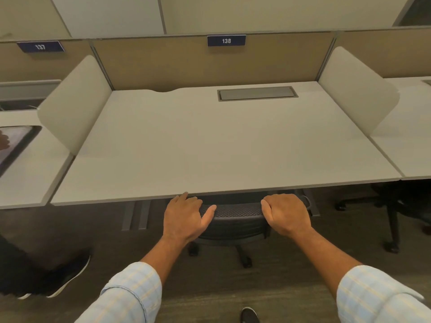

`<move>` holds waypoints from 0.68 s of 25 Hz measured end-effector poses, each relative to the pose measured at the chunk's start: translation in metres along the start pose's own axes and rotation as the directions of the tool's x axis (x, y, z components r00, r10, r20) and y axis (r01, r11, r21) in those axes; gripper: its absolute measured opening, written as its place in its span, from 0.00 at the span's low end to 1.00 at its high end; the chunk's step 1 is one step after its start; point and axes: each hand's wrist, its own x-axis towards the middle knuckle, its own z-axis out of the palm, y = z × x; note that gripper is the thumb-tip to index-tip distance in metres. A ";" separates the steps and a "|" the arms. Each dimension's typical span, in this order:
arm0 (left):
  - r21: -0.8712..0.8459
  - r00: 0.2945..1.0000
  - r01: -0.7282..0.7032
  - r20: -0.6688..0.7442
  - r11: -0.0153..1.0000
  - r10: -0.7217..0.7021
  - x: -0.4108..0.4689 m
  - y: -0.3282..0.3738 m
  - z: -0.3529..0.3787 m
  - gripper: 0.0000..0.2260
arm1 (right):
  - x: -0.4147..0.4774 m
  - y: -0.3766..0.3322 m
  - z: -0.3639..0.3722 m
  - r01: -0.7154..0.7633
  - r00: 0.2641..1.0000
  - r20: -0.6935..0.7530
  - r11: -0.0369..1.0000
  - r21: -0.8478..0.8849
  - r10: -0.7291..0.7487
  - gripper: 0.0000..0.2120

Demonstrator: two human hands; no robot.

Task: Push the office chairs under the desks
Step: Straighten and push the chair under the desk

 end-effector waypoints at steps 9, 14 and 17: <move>-0.019 0.999 0.008 0.042 1.000 -0.008 0.011 0.001 0.002 0.38 | 0.015 0.002 -0.010 -0.016 0.996 0.089 1.000 -0.015 0.018 0.29; -0.010 0.999 0.011 0.036 1.000 -0.010 0.022 -0.002 0.000 0.40 | 0.026 0.003 -0.010 0.009 0.995 0.095 1.000 0.001 -0.009 0.28; -0.004 0.998 0.006 0.062 1.000 -0.005 0.027 -0.004 -0.001 0.40 | 0.032 0.001 -0.013 0.011 0.995 0.103 1.000 0.005 -0.012 0.28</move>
